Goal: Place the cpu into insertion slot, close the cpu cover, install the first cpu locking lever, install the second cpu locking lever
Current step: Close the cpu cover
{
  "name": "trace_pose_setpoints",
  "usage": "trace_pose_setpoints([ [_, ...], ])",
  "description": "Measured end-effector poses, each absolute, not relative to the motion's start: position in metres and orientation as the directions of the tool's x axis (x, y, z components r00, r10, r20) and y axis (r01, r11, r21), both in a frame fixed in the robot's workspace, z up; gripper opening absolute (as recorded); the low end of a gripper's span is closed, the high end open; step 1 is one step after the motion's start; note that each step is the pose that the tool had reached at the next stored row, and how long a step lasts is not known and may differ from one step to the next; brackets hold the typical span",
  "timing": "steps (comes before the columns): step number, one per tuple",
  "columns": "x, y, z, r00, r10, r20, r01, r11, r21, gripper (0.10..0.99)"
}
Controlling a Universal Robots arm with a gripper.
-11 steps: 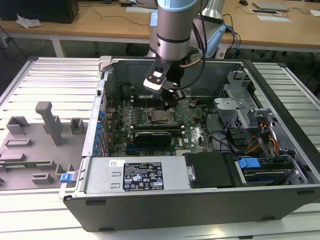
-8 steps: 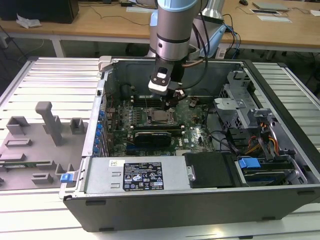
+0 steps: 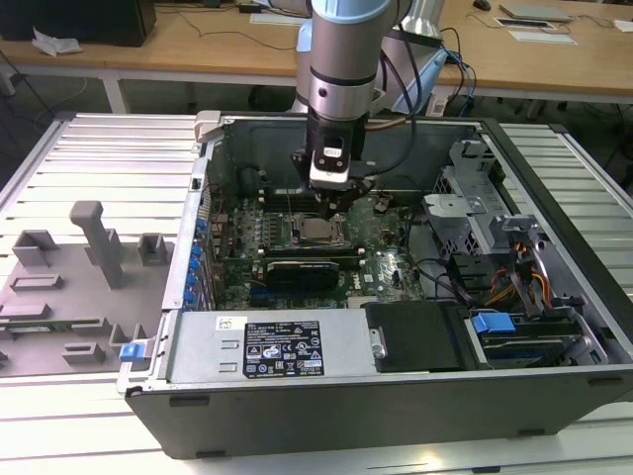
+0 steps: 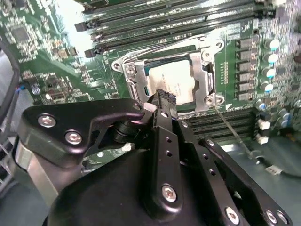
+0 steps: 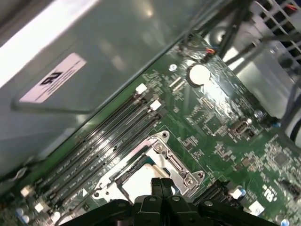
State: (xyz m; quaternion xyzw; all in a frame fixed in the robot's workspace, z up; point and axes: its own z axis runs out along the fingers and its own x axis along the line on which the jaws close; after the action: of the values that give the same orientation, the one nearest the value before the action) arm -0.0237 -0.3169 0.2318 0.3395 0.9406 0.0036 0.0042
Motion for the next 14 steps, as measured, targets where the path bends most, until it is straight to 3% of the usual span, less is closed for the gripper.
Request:
trace_pose_setpoints([
  [14,-0.0237,-0.3169,0.2311,-0.923,0.384,-0.007,0.384,0.923,0.007,0.106],
])
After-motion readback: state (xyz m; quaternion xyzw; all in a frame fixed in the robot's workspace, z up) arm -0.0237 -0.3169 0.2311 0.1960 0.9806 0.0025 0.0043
